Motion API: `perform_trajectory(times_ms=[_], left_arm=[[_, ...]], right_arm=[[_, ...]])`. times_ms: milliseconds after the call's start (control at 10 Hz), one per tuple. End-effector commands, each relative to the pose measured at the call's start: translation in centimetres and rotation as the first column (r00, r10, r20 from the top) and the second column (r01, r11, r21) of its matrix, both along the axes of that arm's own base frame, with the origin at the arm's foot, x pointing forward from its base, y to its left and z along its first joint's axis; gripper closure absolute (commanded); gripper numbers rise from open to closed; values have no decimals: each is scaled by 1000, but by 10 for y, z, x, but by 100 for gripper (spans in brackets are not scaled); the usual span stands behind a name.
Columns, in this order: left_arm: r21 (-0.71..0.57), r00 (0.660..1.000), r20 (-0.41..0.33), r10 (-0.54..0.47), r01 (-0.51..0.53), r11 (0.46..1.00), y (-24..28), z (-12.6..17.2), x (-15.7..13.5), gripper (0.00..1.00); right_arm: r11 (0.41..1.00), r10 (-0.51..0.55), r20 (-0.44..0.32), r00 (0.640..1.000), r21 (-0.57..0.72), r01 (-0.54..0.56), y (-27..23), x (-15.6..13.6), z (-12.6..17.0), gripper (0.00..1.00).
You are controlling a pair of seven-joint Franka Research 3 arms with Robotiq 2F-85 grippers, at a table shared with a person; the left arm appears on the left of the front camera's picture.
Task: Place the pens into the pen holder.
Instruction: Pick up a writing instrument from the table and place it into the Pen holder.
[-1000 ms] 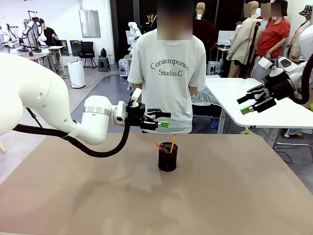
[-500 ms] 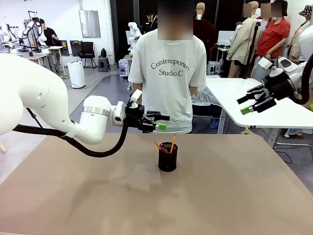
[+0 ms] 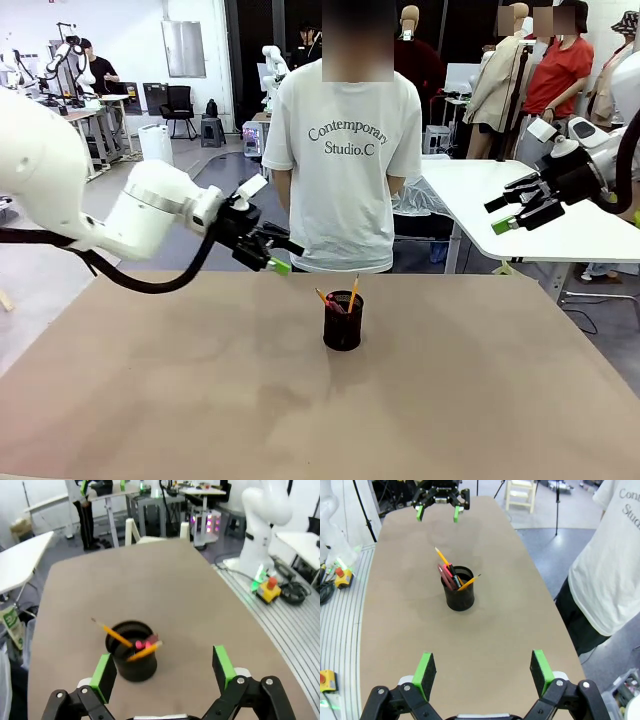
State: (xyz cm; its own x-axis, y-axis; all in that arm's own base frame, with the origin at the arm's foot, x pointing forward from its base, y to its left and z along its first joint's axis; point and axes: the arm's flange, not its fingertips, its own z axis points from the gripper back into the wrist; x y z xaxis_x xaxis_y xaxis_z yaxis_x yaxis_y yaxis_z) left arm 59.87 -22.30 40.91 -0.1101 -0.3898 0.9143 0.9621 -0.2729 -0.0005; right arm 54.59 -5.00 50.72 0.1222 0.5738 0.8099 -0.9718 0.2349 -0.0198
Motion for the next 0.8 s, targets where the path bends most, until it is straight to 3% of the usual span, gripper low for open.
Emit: perform_trajectory(times_ms=[0,200,400,700], left_arm=[[54,996,51,71,-74,996,21,13,-21,0],[134,980,70,188,-196,971,54,33,-23,0],[165,928,171,331,-358,919,78,48,-25,0],[130,903,187,385,-412,902,101,56,-25,0]], right_arm=[[1000,-2,4,1000,-4,2,1,2,3,0],[1000,-2,4,1000,-4,2,1,2,3,0],[1000,-2,4,1000,-4,2,1,2,3,0],[1000,-2,4,1000,-4,2,1,2,3,0]])
